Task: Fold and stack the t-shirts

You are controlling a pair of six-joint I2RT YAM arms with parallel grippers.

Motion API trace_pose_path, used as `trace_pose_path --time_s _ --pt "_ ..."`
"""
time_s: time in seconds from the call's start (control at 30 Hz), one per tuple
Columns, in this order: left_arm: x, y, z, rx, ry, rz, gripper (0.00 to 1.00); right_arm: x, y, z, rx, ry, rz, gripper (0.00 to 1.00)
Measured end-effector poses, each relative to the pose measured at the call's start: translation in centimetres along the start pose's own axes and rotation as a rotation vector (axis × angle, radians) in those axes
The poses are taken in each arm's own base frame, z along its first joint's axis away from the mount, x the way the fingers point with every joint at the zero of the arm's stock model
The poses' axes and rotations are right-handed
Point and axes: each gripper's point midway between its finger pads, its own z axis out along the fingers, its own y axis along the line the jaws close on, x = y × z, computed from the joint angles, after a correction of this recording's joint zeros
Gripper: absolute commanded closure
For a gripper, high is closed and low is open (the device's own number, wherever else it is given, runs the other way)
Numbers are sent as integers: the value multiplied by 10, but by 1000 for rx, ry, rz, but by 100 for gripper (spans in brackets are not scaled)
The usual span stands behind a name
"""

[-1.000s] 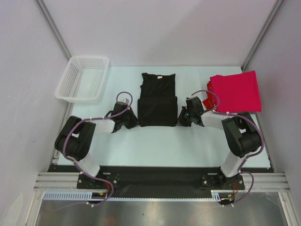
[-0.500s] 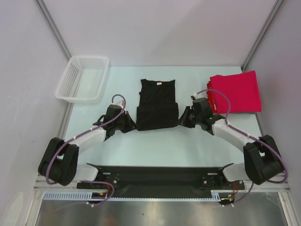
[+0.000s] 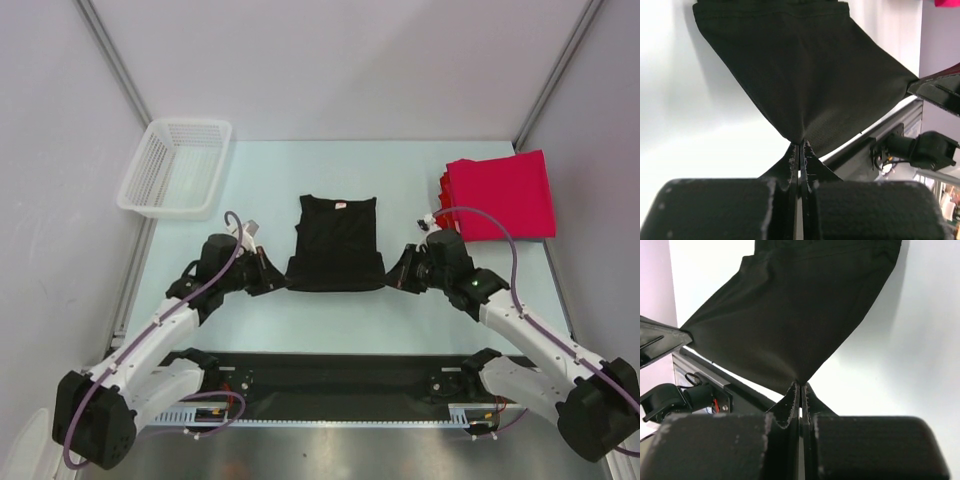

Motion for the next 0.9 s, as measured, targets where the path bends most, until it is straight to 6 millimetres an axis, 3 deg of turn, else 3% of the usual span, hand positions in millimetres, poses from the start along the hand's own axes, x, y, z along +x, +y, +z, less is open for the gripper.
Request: trace_pose_path --time_s 0.13,0.27,0.5,0.67,0.9 --pt "-1 -4 0 -5 36 -9 100 -2 -3 -2 27 15 11 100" --pt "-17 -14 2 -8 31 -9 100 -27 -1 3 56 5 31 100" --pt "-69 -27 14 -22 -17 -18 100 -86 1 19 74 -40 56 100" --pt "-102 -17 36 -58 -22 -51 100 -122 -6 44 90 -31 64 100" --pt "-158 -3 69 -93 -46 -93 100 -157 -27 82 103 -5 99 100"
